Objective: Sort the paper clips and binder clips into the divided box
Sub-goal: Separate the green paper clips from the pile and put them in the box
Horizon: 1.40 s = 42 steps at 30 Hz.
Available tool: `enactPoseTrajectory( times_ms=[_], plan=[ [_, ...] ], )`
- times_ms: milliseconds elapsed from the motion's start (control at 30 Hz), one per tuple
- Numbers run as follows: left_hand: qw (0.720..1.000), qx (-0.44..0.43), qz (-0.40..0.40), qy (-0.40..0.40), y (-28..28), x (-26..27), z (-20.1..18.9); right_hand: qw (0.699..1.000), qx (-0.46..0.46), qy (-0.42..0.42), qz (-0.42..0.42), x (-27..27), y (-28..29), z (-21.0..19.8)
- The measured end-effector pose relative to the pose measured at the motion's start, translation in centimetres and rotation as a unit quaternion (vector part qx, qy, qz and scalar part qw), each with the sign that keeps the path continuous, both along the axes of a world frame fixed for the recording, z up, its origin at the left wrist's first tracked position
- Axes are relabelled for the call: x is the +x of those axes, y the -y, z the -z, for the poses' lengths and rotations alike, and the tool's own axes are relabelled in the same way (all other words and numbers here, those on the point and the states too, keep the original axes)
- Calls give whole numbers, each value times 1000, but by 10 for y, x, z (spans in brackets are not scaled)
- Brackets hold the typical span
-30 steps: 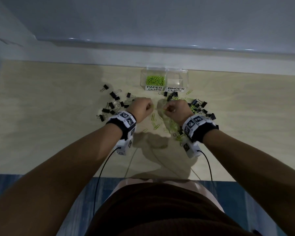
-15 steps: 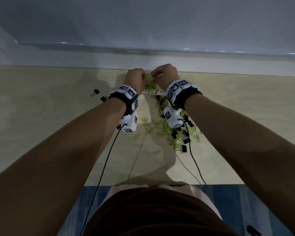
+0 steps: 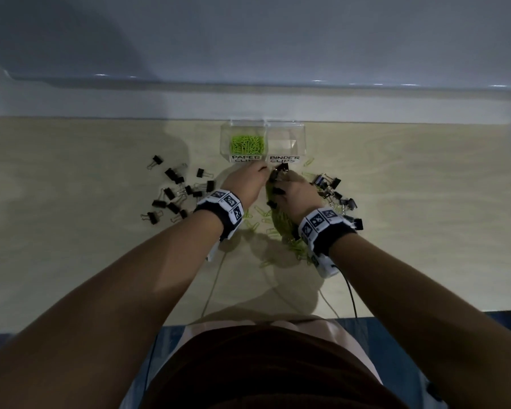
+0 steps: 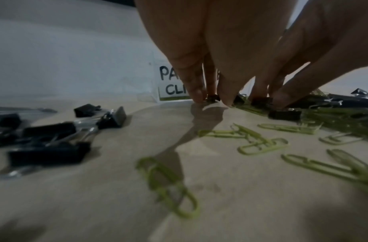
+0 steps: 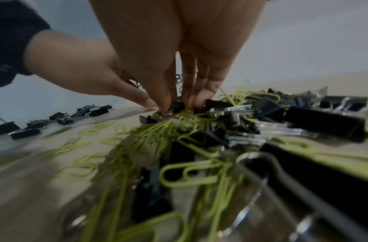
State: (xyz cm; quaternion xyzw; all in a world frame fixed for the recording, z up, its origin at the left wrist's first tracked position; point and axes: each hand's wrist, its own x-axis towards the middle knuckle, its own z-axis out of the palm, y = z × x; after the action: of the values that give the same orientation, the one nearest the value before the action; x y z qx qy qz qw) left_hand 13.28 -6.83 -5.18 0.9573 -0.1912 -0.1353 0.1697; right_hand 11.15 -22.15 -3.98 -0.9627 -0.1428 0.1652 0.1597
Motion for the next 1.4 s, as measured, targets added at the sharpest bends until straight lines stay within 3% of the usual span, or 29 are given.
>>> enactPoseTrajectory(
  times_ms=[100,300,467,567,667,767,900,1033,1200,1400],
  plan=[
    [1000,1,-11,21,-9,-4,5,1000,25,5,11,-5,-3,7],
    [991,-67,-113,-9,-26,-10,8,997,73,-7,27,-9,2,6],
    [989,-50,-139,23,-41,-22,5,988,144,4,52,-16,11,-1],
    [984,-18,-171,51,-47,-27,2,972,206,-7,114,-17,28,-6],
    [991,-21,-126,44,-34,-33,-3,948,243,12,207,-14,53,-13],
    [997,-31,-66,11,-12,-37,0,935,204,46,288,-7,81,-16],
    [997,-42,-62,-28,0,-36,4,939,92,45,330,6,108,-7],
    [997,-40,-53,-32,-10,-35,2,963,-40,52,261,14,95,-5],
    [998,-18,-67,-13,-40,-36,-1,988,-8,117,97,17,42,-9],
    [996,-13,-92,10,-53,-32,-6,999,-43,30,-10,27,11,-5]
  ],
)
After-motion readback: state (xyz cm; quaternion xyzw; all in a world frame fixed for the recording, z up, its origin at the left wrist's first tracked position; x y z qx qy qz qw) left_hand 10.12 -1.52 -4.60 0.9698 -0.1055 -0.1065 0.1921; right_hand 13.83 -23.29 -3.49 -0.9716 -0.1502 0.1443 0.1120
